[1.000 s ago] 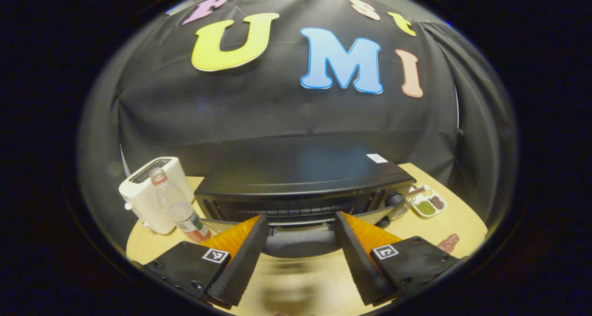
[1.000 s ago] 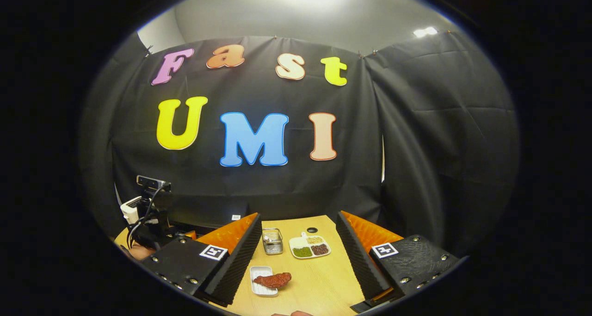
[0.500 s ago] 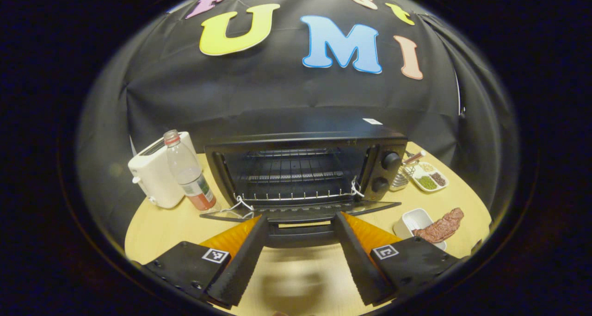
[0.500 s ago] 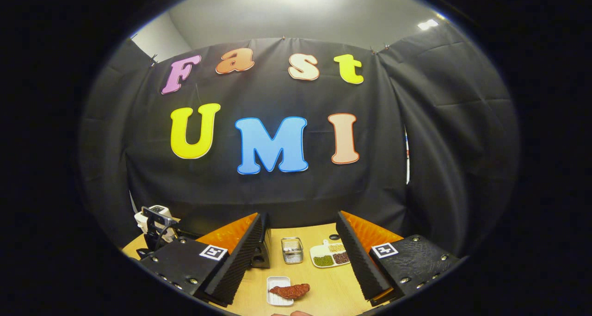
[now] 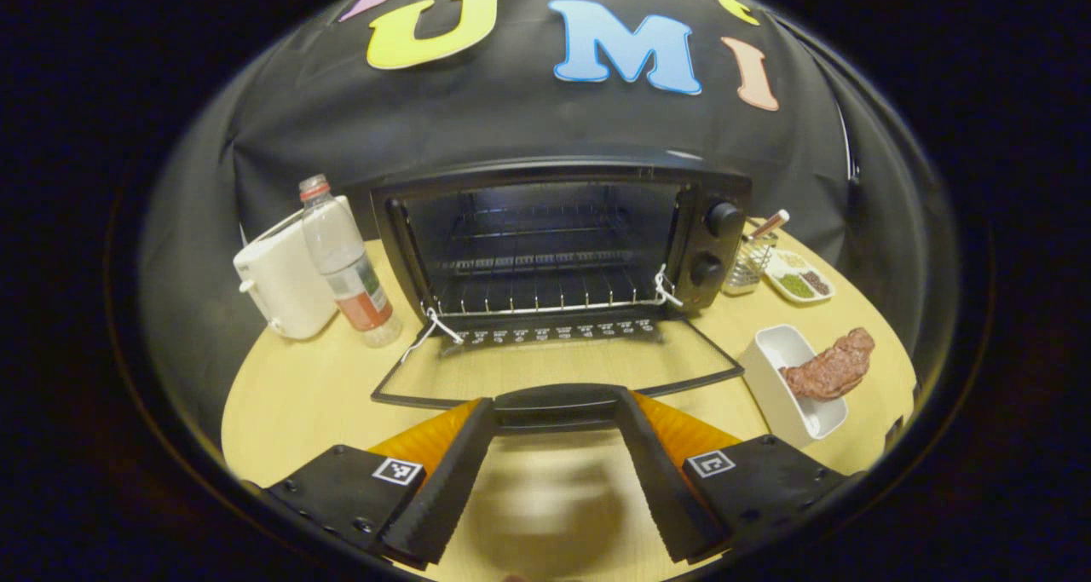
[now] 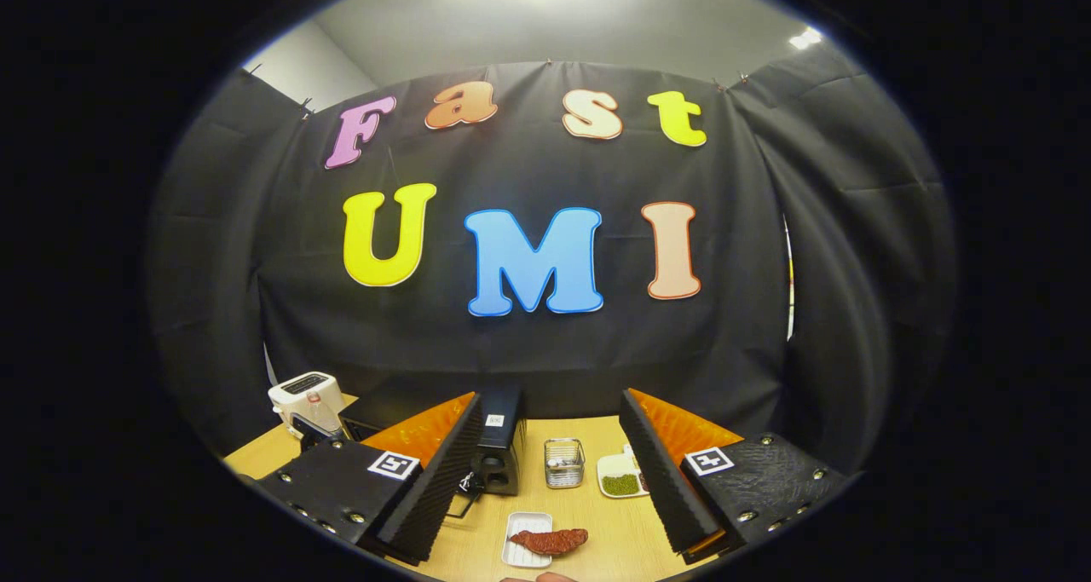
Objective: Open the electric oven with the left hand, put the food in, and close the electric oven.
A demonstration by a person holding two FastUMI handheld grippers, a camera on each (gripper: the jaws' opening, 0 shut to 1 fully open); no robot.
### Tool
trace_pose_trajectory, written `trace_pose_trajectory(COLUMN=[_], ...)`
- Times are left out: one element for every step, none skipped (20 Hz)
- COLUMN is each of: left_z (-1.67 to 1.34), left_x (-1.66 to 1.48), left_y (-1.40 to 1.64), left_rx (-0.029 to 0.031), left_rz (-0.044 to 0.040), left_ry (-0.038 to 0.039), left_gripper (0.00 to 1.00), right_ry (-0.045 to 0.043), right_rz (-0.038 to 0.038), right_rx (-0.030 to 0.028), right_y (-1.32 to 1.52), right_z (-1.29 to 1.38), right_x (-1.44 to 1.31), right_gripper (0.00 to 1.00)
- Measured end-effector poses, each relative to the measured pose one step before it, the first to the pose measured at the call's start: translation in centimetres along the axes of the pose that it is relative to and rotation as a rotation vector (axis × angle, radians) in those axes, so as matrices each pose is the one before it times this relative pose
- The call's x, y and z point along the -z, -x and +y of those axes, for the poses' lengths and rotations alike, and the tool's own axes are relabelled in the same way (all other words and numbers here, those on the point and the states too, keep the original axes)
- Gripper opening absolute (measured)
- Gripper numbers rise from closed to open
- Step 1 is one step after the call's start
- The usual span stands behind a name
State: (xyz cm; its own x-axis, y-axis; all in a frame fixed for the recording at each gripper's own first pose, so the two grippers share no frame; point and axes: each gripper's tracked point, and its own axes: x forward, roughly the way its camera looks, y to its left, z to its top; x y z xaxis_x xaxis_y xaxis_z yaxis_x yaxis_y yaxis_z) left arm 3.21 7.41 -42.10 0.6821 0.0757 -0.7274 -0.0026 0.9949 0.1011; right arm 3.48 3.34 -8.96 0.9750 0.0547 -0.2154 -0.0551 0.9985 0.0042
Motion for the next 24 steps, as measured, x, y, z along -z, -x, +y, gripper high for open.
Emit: trace_pose_trajectory(left_z=[0.587,0.488,-0.048,-0.047,0.191,0.179,0.226,0.011,0.016,-0.103,0.028,0.019,-0.097,-0.009,0.081,-0.021,-0.029,0.027,0.043,-0.146,-0.1,-0.344,-0.29,-0.194], left_x=[0.615,-0.039,-0.67,-0.839,-1.133,-1.547,-1.957,-2.172,-2.304,-2.489,-2.603,-2.545,-2.307,-2.624,-2.331,-2.023,-1.487,-1.788,-1.576,-1.716,-1.803,-1.528,-1.401,-1.038], left_y=[-0.185,0.019,0.128,0.387,0.63,0.686,1.006,0.89,1.04,0.92,1.059,1.099,1.174,0.905,0.677,0.533,0.517,0.447,0.392,0.405,0.278,0.343,0.165,0.183], left_rx=[-0.01876,-0.00916,-0.00078,0.00385,-0.00028,-0.00246,-0.00131,0.00225,0.00124,0.00261,0.00397,0.0031,0.00513,0.00386,-0.00052,0.00021,-0.00329,-0.00268,-0.00223,-0.00159,0.00202,0.00734,0.00821,0.00144], left_rz=[0.02112,0.00653,-0.01139,-0.02048,-0.02598,-0.03537,-0.04515,-0.04717,-0.0496,-0.05244,-0.05678,-0.05059,-0.04992,-0.04824,-0.04924,-0.04119,-0.03178,-0.02823,-0.02944,-0.02722,-0.0276,-0.02231,-0.0189,-0.0158], left_ry=[0.00423,0.01438,0.02413,0.02264,0.0159,0.0111,0.01372,0.01587,0.01605,0.01128,0.00661,0.00178,-0.00256,-0.00918,-0.0118,-0.01275,-0.00724,-0.0011,0.00183,0.00626,0.01064,0.01471,0.01128,0.00186], left_gripper=[1.0,0.97,0.97,1.0,1.0,0.97,0.97,1.0,1.0,0.97,1.0,0.97,1.0,0.96,1.0,0.96,0.93,0.96,0.96,0.96,0.96,0.96,1.0,1.0], right_ry=[0.00333,0.00269,0.00078,-0.00223,-0.00602,-0.01089,-0.01349,-0.01377,-0.01561,-0.01754,-0.01984,-0.01823,-0.01802,-0.01994,-0.02287,-0.02255,-0.02198,-0.01779,-0.01332,-0.00938,-0.01192,-0.01612,-0.01211,-0.00505], right_rz=[0.00218,0.0018,0.00296,0.00552,0.00904,0.01063,0.01385,0.01489,0.01772,0.02511,0.03137,0.03905,0.04237,0.04334,0.03984,0.03316,0.03077,0.02621,0.02374,0.02076,0.02172,0.0233,0.03217,0.02854], right_rx=[-0.00151,0.00209,0.00587,0.00778,0.00816,0.0061,0.00345,0.00217,0.00294,-0.00463,-0.01256,-0.01276,-0.00898,-0.01211,-0.01199,-0.01254,-0.01768,-0.01302,-0.00602,-0.00519,-0.00345,-0.00316,0.00634,0.00149], right_y=[-0.016,0.083,0.044,-0.011,-0.101,-0.097,-0.076,-0.196,-0.308,-0.443,-0.393,-0.488,-0.348,-0.401,-0.347,-0.342,-0.41,-0.468,-0.393,-0.423,-0.427,-0.427,-0.519,-0.59], right_z=[-0.187,-0.233,-0.352,-0.368,-0.466,-0.419,-0.315,-0.39,-0.495,-0.218,-0.058,-0.149,-0.281,-0.187,-0.097,-0.236,-0.023,-0.23,-0.495,-0.583,-0.527,-0.629,-0.854,-0.699], right_x=[0.186,0.112,0.222,0.276,0.47,0.422,0.453,0.549,0.779,0.771,1.036,1.043,1.178,1.066,0.95,0.865,0.914,0.842,0.874,0.818,0.952,0.872,1.087,1.021], right_gripper=[0.98,0.98,0.98,0.98,0.98,0.98,0.98,0.98,0.98,0.97,0.98,0.98,0.98,0.98,0.98,0.98,0.98,0.99,0.99,0.99,0.99,0.99,0.99,0.99])
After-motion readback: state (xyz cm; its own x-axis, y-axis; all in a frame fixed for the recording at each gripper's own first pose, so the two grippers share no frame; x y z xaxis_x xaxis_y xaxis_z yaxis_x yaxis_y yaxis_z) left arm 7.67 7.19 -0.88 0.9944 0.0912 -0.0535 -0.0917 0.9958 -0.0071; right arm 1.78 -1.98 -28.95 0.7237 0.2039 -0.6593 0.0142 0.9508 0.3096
